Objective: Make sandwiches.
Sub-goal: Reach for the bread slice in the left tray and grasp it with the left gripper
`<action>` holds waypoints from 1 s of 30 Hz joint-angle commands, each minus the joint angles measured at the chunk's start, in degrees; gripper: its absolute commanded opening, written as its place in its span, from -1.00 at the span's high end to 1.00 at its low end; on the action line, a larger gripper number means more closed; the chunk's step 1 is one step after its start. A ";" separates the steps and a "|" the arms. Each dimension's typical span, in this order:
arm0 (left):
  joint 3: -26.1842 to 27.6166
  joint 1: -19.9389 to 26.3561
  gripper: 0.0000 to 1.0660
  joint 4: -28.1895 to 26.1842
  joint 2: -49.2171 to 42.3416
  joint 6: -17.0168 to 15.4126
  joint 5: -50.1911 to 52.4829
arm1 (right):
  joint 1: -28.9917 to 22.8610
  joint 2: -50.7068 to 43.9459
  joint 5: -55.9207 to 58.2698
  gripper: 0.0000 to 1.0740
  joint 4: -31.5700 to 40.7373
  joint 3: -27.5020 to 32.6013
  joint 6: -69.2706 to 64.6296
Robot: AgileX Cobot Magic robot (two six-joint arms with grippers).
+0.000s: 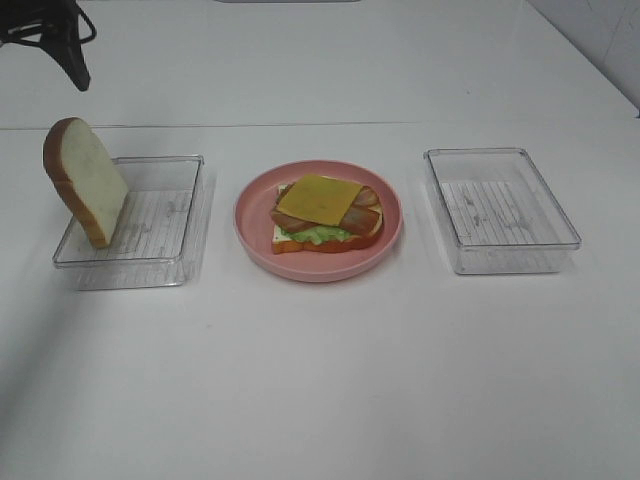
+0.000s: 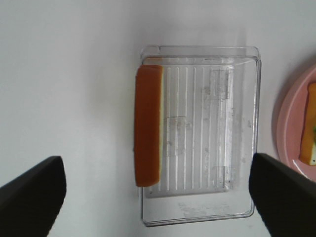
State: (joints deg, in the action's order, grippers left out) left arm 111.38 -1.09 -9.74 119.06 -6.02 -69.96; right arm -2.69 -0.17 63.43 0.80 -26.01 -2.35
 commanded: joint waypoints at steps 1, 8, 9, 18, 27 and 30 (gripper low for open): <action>-0.40 -0.86 -0.70 -1.26 2.35 0.40 -5.56 | 0.06 -1.43 -0.46 -0.47 0.23 0.23 0.40; -0.40 -1.20 -0.70 -1.03 6.99 0.40 -5.44 | 0.06 -1.43 -0.46 -0.47 0.23 0.23 0.40; -0.40 -1.20 -0.70 -0.86 7.68 0.40 -5.21 | 0.06 -1.43 -0.46 -0.47 0.23 0.23 0.40; 0.69 -1.20 -0.65 -0.29 10.77 1.55 -3.27 | 0.06 -1.43 -0.46 -0.47 0.23 0.23 0.40; 0.97 -1.20 0.18 1.60 11.12 2.92 -2.86 | 0.06 -1.43 -0.46 -0.47 0.23 0.23 0.40; 0.97 -1.20 0.69 4.53 11.12 3.55 -2.75 | 0.06 -1.43 -0.46 -0.47 0.23 0.23 0.40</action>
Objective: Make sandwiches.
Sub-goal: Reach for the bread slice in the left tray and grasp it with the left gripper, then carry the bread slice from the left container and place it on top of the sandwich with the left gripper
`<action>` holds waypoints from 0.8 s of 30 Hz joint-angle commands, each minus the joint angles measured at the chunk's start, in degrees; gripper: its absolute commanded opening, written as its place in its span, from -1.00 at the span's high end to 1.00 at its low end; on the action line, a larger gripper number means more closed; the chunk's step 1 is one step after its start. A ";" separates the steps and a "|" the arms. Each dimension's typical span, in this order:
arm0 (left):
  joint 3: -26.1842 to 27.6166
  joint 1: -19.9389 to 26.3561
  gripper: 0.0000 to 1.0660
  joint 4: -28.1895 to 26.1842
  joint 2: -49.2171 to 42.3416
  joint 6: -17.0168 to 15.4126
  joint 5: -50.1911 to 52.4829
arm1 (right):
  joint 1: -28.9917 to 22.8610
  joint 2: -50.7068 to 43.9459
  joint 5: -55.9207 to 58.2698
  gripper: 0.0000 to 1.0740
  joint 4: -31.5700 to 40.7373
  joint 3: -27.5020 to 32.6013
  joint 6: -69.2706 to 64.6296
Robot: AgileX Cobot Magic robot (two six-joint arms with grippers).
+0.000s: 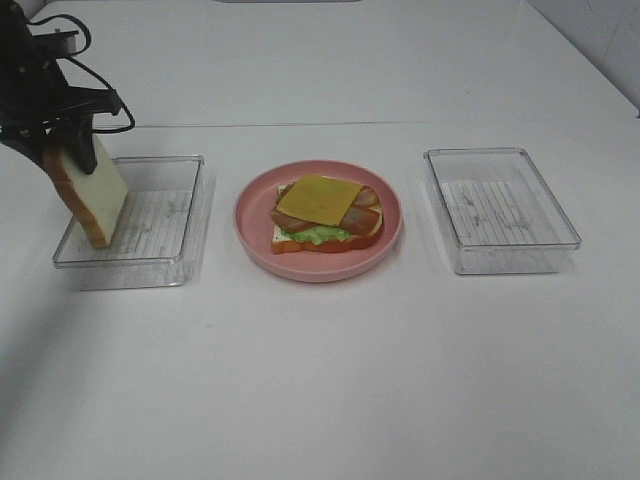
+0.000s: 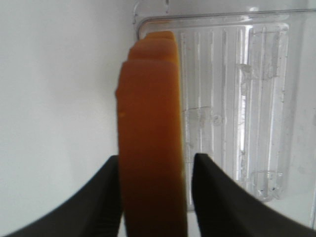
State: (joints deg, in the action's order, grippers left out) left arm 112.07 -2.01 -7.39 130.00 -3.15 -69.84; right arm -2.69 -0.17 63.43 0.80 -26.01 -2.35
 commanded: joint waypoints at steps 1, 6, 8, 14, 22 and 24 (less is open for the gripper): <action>0.29 -0.29 0.69 2.18 0.17 0.69 -2.86 | 0.06 -1.43 -0.46 -0.47 0.23 0.23 0.40; 0.29 -0.29 1.00 3.55 0.11 3.15 -2.18 | 0.06 -1.43 -0.46 -0.47 0.23 0.23 0.40; 0.29 -0.29 1.00 3.32 0.06 3.15 -2.23 | 0.06 -1.43 -0.46 -0.47 0.23 0.23 0.40; 0.69 -0.29 1.00 -1.09 -5.67 3.90 -5.33 | 0.06 -1.43 -0.46 -0.47 0.23 0.23 0.40; 3.50 -0.29 1.00 -5.90 -12.78 4.01 -5.67 | 0.06 -1.43 -0.46 -0.47 0.23 0.23 0.40; 3.50 -0.52 1.00 -12.32 -13.92 5.16 -5.67 | 0.06 -1.43 -0.46 -0.47 0.23 0.23 0.40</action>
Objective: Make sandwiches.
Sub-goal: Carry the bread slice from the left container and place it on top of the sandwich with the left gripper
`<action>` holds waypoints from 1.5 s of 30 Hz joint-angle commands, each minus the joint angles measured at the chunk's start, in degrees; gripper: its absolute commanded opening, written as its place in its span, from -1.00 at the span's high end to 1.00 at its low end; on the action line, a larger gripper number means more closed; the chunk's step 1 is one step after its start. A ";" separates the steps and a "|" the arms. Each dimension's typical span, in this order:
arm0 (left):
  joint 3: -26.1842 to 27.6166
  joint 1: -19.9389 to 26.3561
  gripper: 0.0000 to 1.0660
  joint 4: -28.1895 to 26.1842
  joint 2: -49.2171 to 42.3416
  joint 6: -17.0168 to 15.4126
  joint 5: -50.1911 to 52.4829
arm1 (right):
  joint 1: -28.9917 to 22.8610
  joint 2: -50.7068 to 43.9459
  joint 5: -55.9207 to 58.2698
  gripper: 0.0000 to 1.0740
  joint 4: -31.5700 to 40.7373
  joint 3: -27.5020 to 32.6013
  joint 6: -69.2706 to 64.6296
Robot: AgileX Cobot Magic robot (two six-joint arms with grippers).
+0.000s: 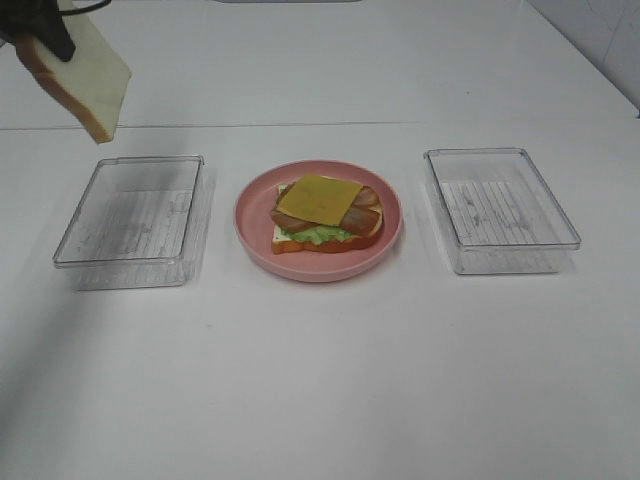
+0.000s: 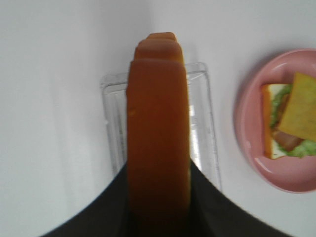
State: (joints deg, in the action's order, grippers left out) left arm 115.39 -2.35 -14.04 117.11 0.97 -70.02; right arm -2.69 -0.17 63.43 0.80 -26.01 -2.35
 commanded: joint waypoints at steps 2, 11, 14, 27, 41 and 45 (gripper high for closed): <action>0.17 -1.26 1.00 -9.34 -0.97 2.01 -5.44 | 0.06 -1.43 -0.46 -0.47 0.23 0.23 0.40; 0.17 -9.74 1.00 -21.37 4.41 11.97 0.40 | 0.06 -1.43 -0.46 -0.47 0.23 0.23 0.40; 0.17 -10.31 1.00 -32.49 8.19 15.64 -0.63 | 0.06 -1.43 -0.46 -0.47 0.23 0.23 0.40; 0.46 -10.31 1.00 -42.40 18.62 17.59 -1.32 | 0.06 -1.43 -0.46 -0.47 0.23 0.23 0.40; 8.08 -13.01 1.00 -44.23 27.10 17.82 -1.20 | 0.06 -1.43 -0.46 -0.47 0.23 0.23 0.40; 8.94 -13.01 1.00 -43.77 27.79 16.79 -0.97 | 0.06 -1.43 -0.46 -0.47 0.23 0.23 0.40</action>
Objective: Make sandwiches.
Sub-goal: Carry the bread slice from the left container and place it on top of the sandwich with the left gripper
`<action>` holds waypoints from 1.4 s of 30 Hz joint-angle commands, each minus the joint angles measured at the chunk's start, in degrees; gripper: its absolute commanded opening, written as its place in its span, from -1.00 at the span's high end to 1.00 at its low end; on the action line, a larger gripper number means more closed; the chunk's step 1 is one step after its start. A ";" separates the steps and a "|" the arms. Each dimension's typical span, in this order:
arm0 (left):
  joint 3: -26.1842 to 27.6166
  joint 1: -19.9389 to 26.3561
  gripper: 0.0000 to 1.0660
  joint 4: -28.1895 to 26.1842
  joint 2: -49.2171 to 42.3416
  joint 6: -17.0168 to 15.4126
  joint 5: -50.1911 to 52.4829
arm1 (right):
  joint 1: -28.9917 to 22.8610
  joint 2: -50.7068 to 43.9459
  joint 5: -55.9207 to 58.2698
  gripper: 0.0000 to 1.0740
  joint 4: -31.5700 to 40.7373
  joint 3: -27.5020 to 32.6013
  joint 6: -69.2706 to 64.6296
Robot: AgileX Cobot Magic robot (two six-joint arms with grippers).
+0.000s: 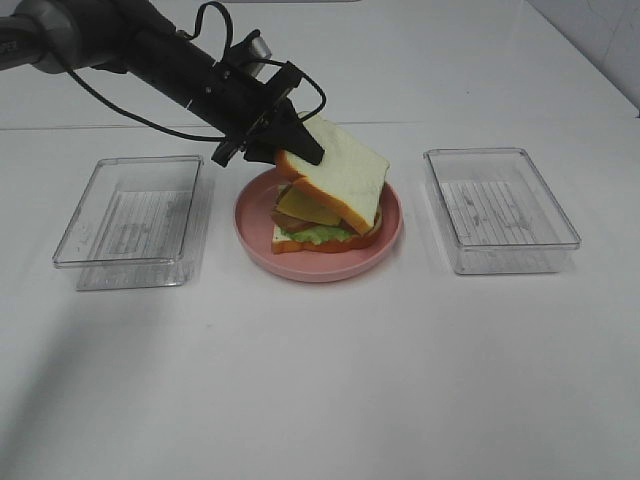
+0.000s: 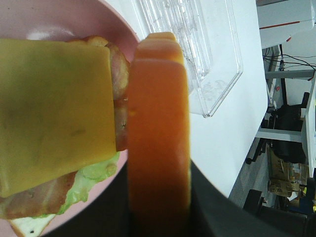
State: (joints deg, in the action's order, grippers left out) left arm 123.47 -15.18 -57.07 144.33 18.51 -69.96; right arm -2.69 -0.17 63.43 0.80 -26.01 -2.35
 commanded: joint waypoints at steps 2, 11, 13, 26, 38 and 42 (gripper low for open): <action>0.86 -0.17 1.00 1.32 0.63 -1.26 -0.86 | 0.06 -1.43 -0.46 -0.47 0.23 0.23 0.40; 0.86 0.00 1.00 3.72 0.80 -2.06 0.97 | 0.06 -1.43 -0.46 -0.47 0.23 0.23 0.40; 0.86 0.00 1.00 3.72 0.80 -2.06 1.20 | 0.06 -1.43 -0.46 -0.47 0.23 0.23 0.40; 0.97 0.00 0.77 7.10 2.81 -5.10 1.49 | 0.06 -1.43 -0.46 -0.47 0.23 0.23 0.40; 10.54 0.00 -0.53 18.16 1.03 -10.08 -5.61 | 0.06 -1.43 -0.46 -0.47 0.23 0.23 0.40; 15.01 0.00 -0.53 26.99 0.34 -15.81 -5.61 | 0.06 -1.43 -0.46 -0.47 0.23 0.23 0.40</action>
State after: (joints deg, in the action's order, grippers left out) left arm 137.62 -15.18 -32.14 145.19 4.58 -69.33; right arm -2.69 -0.17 63.43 0.80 -26.01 -2.35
